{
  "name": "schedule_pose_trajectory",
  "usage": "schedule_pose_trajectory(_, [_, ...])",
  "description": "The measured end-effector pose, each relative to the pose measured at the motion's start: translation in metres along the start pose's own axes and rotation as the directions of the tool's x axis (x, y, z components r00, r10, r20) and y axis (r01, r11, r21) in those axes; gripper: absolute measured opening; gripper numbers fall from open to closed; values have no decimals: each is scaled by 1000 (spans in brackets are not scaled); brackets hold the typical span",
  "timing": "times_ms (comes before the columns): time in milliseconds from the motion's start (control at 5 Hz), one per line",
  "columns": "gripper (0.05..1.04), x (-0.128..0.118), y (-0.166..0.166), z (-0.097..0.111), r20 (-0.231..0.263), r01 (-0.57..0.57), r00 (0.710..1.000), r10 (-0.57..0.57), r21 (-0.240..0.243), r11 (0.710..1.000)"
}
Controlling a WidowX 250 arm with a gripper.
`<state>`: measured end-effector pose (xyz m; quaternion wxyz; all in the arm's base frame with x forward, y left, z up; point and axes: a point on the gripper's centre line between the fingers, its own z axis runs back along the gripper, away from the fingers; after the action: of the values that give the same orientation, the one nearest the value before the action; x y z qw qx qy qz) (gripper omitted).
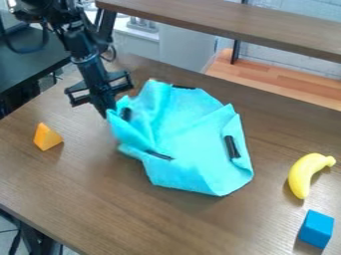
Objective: Unfold the cloth from the top right to bottom left
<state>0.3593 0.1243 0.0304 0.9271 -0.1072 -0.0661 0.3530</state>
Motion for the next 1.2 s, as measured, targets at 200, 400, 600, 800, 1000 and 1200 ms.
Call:
schedule_pose_trajectory(200, [49, -3, 1, 2, -43, -46, 998, 47, 7, 999])
schedule_pose_trajectory(400, [49, -4, 10, 2, -70, -103, 992, 103, 14, 995])
schedule_pose_trajectory(600, [49, 1, 18, -1, -19, -49, 999, 50, 44, 998])
schedule_pose_trajectory(800, [49, 5, 22, -6, 30, 20, 999, -22, 84, 996])
schedule_pose_trajectory(1000, [67, 6, 18, -10, 65, 104, 991, -114, 142, 984])
schedule_pose_trajectory(1200, [193, 7, 17, -6, 53, 108, 991, -119, 180, 978])
